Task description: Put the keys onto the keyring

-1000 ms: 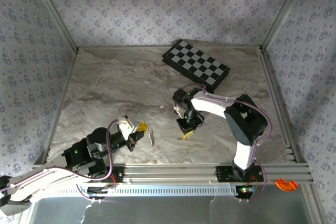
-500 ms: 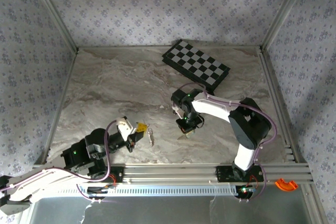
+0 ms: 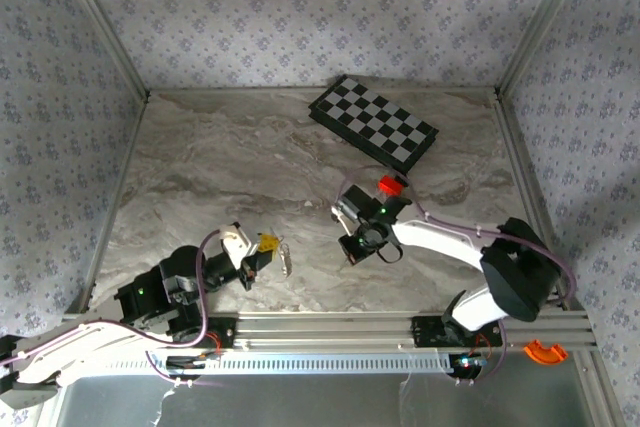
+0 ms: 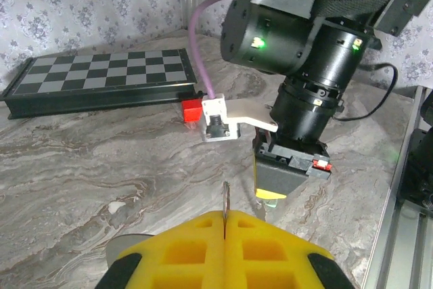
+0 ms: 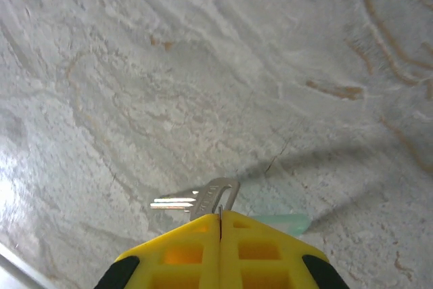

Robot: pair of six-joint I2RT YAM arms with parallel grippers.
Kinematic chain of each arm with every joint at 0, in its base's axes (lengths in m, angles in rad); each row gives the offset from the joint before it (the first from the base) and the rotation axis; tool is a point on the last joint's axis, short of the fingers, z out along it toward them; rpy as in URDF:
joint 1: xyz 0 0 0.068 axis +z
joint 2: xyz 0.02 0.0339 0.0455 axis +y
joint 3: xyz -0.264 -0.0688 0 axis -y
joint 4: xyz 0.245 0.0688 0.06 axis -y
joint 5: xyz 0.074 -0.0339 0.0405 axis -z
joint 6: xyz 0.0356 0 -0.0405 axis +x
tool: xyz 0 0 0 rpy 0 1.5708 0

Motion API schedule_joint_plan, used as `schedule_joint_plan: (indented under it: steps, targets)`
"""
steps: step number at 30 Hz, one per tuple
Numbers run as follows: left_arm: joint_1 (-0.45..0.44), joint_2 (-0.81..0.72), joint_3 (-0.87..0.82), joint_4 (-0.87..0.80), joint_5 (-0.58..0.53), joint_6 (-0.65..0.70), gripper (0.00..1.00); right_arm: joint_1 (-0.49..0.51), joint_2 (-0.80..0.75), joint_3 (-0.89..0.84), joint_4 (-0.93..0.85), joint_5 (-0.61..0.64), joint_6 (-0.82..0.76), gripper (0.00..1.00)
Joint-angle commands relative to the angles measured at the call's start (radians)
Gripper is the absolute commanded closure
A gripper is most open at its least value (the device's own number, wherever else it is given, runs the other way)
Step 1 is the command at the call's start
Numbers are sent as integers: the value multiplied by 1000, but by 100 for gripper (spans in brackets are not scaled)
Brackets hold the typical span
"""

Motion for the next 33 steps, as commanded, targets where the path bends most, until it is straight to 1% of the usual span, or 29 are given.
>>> schedule_joint_plan:
  steps: [1, 6, 9, 14, 18, 28, 33]
  targets:
    - [-9, -6, 13, 13, -9, 2, 100, 1, -8, -64, 118, 27, 54, 100]
    - [-8, -3, 14, 15, -7, 3, 100, 10, -60, -155, 246, -8, 49, 100]
    - [-9, 6, 13, 18, -1, 5, 100, 9, -101, -190, 276, -25, 38, 100]
    - [-8, 32, 20, 20, 2, 7, 100, 12, -122, -193, 224, 10, 20, 100]
    - [-8, 33, 26, 19, -6, 13, 100, 18, -131, -216, 251, 15, 31, 100]
    - [-8, 18, 28, 15, -2, 9, 100, 34, -75, -173, 192, 34, 22, 100]
    - [-8, 14, 25, 14, -2, 7, 100, 35, -44, -151, 164, 41, 13, 98]
